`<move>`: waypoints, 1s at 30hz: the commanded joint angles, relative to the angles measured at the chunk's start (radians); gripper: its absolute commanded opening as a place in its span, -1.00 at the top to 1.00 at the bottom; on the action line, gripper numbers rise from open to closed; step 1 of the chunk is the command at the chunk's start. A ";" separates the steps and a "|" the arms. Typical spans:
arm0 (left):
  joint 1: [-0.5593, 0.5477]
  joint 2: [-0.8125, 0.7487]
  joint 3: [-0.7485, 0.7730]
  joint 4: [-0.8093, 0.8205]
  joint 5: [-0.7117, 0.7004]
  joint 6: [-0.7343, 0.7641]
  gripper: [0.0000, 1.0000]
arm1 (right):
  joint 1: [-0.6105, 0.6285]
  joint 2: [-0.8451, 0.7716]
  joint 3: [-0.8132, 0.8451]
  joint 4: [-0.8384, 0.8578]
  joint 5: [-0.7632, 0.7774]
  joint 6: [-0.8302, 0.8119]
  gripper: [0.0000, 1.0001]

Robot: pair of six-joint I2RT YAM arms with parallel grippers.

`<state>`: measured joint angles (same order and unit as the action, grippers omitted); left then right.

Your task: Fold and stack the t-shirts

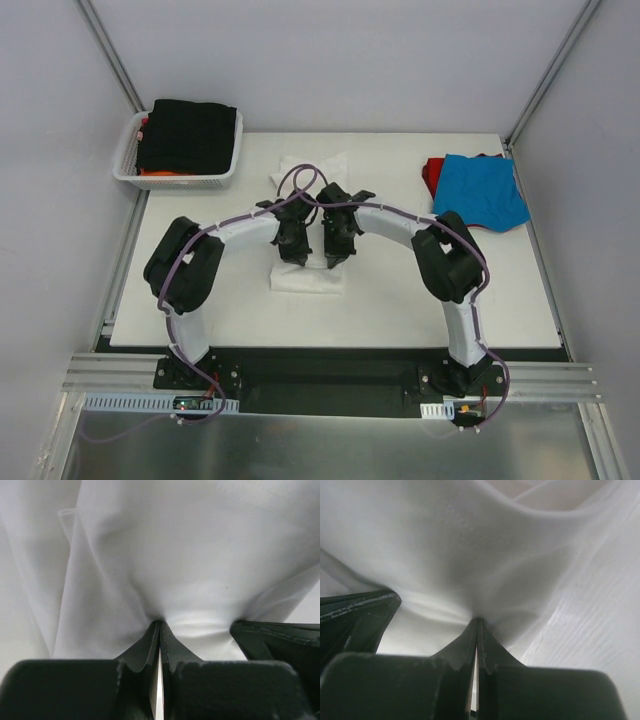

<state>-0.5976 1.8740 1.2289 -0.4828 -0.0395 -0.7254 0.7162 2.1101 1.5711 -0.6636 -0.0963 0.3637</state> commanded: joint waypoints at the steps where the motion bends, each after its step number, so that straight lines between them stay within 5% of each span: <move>1: -0.028 -0.065 -0.130 -0.122 -0.059 -0.026 1.00 | 0.028 -0.056 -0.140 -0.059 0.006 0.026 0.98; 15: -0.083 -0.262 -0.311 -0.125 -0.039 -0.092 1.00 | 0.180 -0.254 -0.436 0.025 -0.048 0.173 0.99; 30: -0.146 -0.423 -0.445 -0.158 -0.020 -0.143 1.00 | 0.183 -0.344 -0.468 -0.014 -0.020 0.202 0.99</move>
<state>-0.7216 1.4837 0.8062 -0.5400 -0.0269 -0.8543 0.9020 1.8175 1.1255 -0.5476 -0.1757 0.5579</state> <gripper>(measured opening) 0.003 0.011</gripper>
